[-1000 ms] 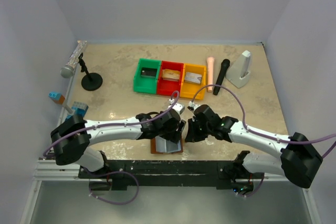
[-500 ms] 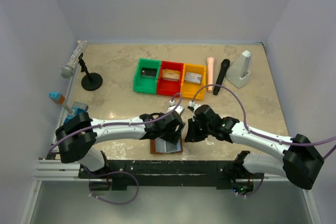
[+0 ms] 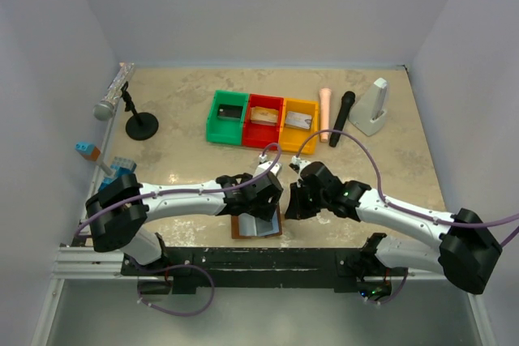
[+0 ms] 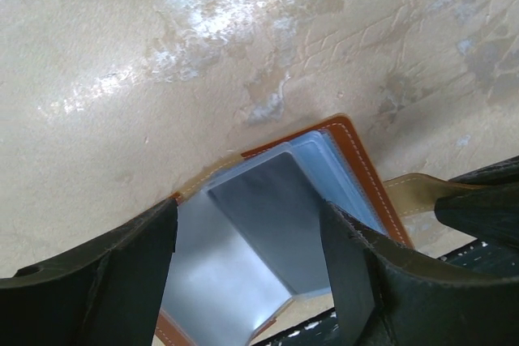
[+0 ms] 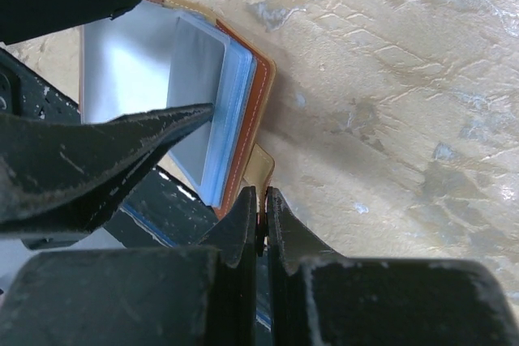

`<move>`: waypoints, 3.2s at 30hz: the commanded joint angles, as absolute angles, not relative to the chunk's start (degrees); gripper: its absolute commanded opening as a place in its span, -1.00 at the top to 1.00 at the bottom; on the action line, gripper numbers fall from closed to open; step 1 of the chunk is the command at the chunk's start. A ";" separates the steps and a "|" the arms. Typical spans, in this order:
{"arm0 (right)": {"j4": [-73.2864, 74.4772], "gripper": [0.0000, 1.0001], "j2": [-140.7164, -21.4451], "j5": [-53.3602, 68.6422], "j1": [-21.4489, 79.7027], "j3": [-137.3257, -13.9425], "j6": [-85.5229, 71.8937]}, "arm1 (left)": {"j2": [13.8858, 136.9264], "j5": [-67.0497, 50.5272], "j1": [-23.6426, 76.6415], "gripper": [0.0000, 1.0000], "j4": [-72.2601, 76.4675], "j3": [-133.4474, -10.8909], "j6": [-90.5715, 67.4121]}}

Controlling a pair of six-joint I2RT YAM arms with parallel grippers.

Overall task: Take the credit cards out of the card holder
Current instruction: Remove the credit card from the card holder.

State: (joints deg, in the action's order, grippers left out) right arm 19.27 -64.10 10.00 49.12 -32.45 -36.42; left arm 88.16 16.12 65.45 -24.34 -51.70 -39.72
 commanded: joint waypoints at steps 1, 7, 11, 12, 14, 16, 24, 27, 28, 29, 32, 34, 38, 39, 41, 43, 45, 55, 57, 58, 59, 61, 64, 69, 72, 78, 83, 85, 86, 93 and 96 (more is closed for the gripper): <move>19.34 1.00 -62.93 9.49 49.39 -34.63 -36.04 | 85.87 19.86 65.74 -0.49 -26.89 -52.21 -40.78; 19.42 1.00 -62.93 9.49 49.48 -34.72 -35.95 | 84.11 20.92 65.74 -0.48 -27.86 -51.42 -41.40; 19.51 1.00 -62.93 9.58 49.40 -34.98 -35.95 | 82.53 20.30 65.74 -0.51 -26.02 -50.71 -41.22; 19.42 1.00 -62.93 9.58 49.48 -35.07 -36.03 | 82.09 20.04 65.74 -0.52 -25.75 -50.89 -41.13; 19.51 1.00 -63.02 9.58 49.48 -35.24 -36.04 | 82.44 19.08 65.74 -0.53 -25.66 -52.03 -40.70; 19.77 1.00 -63.28 9.58 49.57 -35.51 -36.04 | 83.84 18.11 65.74 -0.53 -26.54 -53.96 -40.34; 20.48 1.00 -63.11 9.32 50.01 -36.39 -35.86 | 87.80 17.23 66.18 -0.49 -28.30 -56.25 -40.69; 20.65 1.00 -63.02 9.32 50.10 -36.56 -35.77 | 87.89 17.05 66.18 -0.47 -28.30 -56.16 -40.69; 20.65 1.00 -63.02 9.32 50.18 -36.65 -35.86 | 87.98 17.05 66.18 -0.47 -28.39 -56.16 -40.78; 20.65 1.00 -63.02 9.32 50.19 -36.74 -35.86 | 88.07 16.96 66.18 -0.47 -28.39 -56.16 -40.78; 20.57 1.00 -62.93 9.32 50.27 -36.74 -35.86 | 88.33 16.88 66.18 -0.46 -28.48 -55.99 -40.96; 20.57 1.00 -62.75 9.32 50.45 -36.74 -35.95 | 88.50 16.70 66.18 -0.46 -28.48 -55.81 -41.22; 20.65 1.00 -62.23 9.32 50.62 -36.65 -36.03 | 88.33 16.70 66.27 -0.45 -28.56 -55.72 -41.40; 20.74 1.00 -62.05 9.32 50.71 -36.74 -36.04 | 88.07 16.87 66.27 -0.45 -28.56 -55.64 -41.48; 20.74 1.00 -61.96 9.23 50.89 -36.82 -36.04 | 87.89 16.87 66.27 -0.46 -28.39 -55.64 -41.48; 20.83 1.00 -61.96 9.32 50.98 -36.91 -36.12 | 87.98 16.87 66.36 -0.47 -28.39 -55.81 -41.40; 20.92 1.00 -61.70 9.32 51.24 -37.18 -36.12 | 88.42 17.22 66.36 -0.47 -28.83 -55.99 -41.40; 22.06 1.00 -60.12 8.61 51.68 -37.71 -36.21 | 87.72 20.47 66.45 -0.40 -31.20 -55.64 -42.63; 21.97 1.00 -60.12 8.52 51.77 -37.62 -36.21 | 87.10 21.09 66.45 -0.40 -31.64 -55.46 -42.80; 22.06 1.00 -60.12 8.53 51.77 -37.62 -36.21 | 87.01 21.35 66.45 -0.40 -31.81 -55.37 -42.89; 21.97 1.00 -60.12 8.53 51.77 -37.62 -36.21 | 86.66 21.53 66.45 -0.39 -31.90 -55.20 -43.15; 22.06 1.00 -60.03 8.44 51.77 -37.53 -36.21 | 86.05 21.80 66.45 -0.39 -31.99 -54.76 -43.50; 21.97 1.00 -60.12 8.44 51.86 -37.53 -36.21 | 84.56 21.62 66.45 -0.41 -31.38 -54.14 -43.51; 21.62 1.00 -60.03 8.61 52.29 -37.88 -36.30 | 83.67 20.31 66.45 -0.43 -31.20 -55.02 -42.98; 21.88 1.00 -59.77 8.44 52.65 -38.32 -36.39 | 83.76 19.16 66.45 -0.43 -30.76 -55.02 -42.98; 22.15 1.00 -59.24 8.26 53.26 -38.58 -36.47 | 83.85 16.70 66.88 -0.43 -30.50 -55.11 -42.89; 22.32 1.00 -59.33 8.17 53.61 -39.02 -36.56 | 84.02 16.61 67.41 -0.43 -30.76 -55.55 -42.89; 22.32 1.00 -59.50 8.17 53.79 -39.11 -36.56 | 83.94 16.52 67.50 -0.43 -30.76 -55.63 -42.80; 22.32 1.00 -59.50 8.09 53.88 -39.20 -36.56 | 84.02 16.61 67.59 -0.43 -30.76 -55.72 -42.72; 22.32 1.00 -59.77 8.09 54.23 -39.55 -36.56 | 84.73 16.26 67.76 -0.43 -30.76 -56.42 -42.36; 22.50 1.00 -59.85 8.00 54.40 -39.90 -36.65 | 84.46 16.43 67.94 -0.44 -30.76 -56.51 -42.10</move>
